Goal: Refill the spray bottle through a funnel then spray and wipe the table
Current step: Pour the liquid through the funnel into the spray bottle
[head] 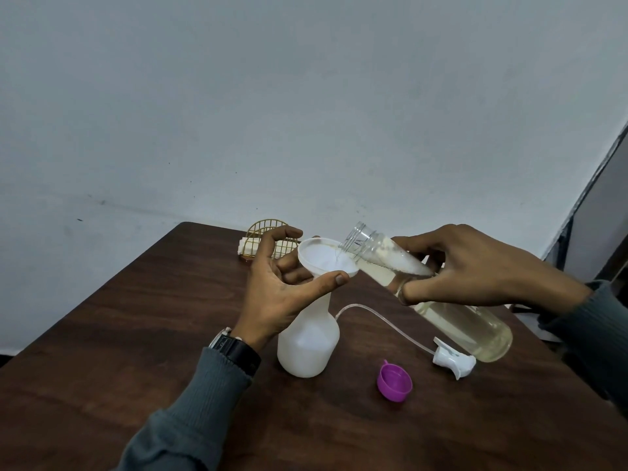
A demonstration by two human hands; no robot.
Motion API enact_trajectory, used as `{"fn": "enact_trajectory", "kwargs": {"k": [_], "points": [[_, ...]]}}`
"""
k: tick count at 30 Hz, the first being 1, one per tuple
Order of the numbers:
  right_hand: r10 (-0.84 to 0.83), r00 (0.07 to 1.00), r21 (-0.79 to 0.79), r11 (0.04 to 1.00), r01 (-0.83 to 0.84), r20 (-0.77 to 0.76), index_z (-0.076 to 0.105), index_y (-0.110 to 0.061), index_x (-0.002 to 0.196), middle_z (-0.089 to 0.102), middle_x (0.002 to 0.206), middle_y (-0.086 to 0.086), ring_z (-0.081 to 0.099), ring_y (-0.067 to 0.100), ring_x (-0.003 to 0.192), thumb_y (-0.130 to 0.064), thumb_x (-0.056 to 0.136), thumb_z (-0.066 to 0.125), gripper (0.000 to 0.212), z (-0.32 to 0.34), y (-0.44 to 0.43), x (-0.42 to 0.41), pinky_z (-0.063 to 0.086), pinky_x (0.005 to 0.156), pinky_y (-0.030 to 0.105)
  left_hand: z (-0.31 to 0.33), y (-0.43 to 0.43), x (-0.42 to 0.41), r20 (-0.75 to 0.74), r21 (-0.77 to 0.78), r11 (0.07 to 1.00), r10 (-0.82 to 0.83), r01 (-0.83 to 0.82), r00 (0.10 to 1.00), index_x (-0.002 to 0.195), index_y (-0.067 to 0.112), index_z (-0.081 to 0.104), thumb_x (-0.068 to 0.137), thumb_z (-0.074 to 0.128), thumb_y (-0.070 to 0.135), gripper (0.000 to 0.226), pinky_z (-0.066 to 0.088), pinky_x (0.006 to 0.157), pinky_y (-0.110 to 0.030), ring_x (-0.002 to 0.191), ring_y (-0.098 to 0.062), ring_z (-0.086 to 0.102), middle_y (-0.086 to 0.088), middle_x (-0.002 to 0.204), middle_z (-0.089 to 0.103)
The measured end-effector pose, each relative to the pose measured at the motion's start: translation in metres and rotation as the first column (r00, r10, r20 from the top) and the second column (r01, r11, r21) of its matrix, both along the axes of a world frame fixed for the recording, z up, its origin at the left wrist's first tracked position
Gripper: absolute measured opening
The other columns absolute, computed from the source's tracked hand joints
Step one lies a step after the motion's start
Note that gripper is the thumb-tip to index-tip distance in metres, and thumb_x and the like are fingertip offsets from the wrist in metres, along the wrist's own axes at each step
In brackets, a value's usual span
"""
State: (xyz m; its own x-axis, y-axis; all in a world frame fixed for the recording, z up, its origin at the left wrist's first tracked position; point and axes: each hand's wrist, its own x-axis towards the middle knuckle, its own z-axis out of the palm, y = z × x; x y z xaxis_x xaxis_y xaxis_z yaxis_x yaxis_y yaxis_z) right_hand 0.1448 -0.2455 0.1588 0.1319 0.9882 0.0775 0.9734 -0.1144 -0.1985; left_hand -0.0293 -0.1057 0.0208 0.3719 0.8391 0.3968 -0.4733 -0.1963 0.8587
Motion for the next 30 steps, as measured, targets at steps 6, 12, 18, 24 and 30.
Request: {"fn": "enact_trajectory", "kwargs": {"k": [6,12,18,24,30], "points": [[-0.007,1.0,-0.002,1.0,0.007,0.005,0.074,-0.038,0.111,0.073,0.083,-0.011,0.065,0.011,0.073,-0.04,0.074,0.077,0.037,0.0011,0.0007,0.0002,0.056,0.073,0.041,0.0005,0.0003,0.0003,0.004,0.005,1.0,0.001,-0.001,1.0,0.131,0.012,0.045,0.066,0.091,-0.004,0.081,0.056,0.058,-0.019,0.084,-0.016,0.08,-0.01,0.111,0.081],[-0.007,1.0,-0.016,1.0,0.007,0.013,0.074,-0.036,0.108,0.076,0.086,-0.01,0.065,0.013,0.076,-0.041,0.075,0.078,0.034,0.0017,0.0007,0.0005,0.056,0.078,0.044,0.0003,0.0002,0.0008,0.004,0.005,1.0,0.003,-0.003,1.0,0.13,0.012,0.045,0.067,0.09,-0.006,0.08,0.055,0.059,-0.019,0.083,-0.017,0.08,-0.01,0.111,0.081],[-0.002,1.0,-0.018,1.0,0.002,0.011,0.074,-0.038,0.108,0.076,0.087,-0.011,0.066,0.01,0.075,-0.04,0.076,0.078,0.032,0.0027,0.0017,-0.0004,0.056,0.078,0.042,0.0004,0.0004,0.0002,0.018,0.006,1.0,-0.001,0.001,1.0,0.131,0.011,0.045,0.061,0.092,0.004,0.085,0.058,0.063,-0.023,0.087,-0.02,0.08,-0.008,0.111,0.081],[0.004,1.0,-0.028,1.0,-0.004,0.005,0.073,-0.041,0.109,0.076,0.087,-0.012,0.066,0.011,0.076,-0.041,0.076,0.077,0.034,0.0044,0.0025,-0.0012,0.056,0.078,0.043,-0.001,0.0023,0.0008,0.015,0.006,1.0,-0.003,0.003,1.0,0.13,0.013,0.046,0.065,0.092,-0.002,0.081,0.059,0.064,-0.024,0.088,-0.021,0.08,-0.009,0.111,0.081],[0.006,1.0,-0.03,1.0,-0.006,0.008,0.073,-0.04,0.106,0.077,0.088,-0.011,0.066,0.012,0.075,-0.04,0.077,0.078,0.03,0.0044,0.0035,-0.0019,0.056,0.077,0.043,-0.0023,0.0037,0.0005,0.025,0.011,1.0,-0.004,0.004,1.0,0.129,0.014,0.047,0.056,0.093,0.012,0.086,0.062,0.074,-0.031,0.095,-0.026,0.08,-0.008,0.112,0.081]]}}
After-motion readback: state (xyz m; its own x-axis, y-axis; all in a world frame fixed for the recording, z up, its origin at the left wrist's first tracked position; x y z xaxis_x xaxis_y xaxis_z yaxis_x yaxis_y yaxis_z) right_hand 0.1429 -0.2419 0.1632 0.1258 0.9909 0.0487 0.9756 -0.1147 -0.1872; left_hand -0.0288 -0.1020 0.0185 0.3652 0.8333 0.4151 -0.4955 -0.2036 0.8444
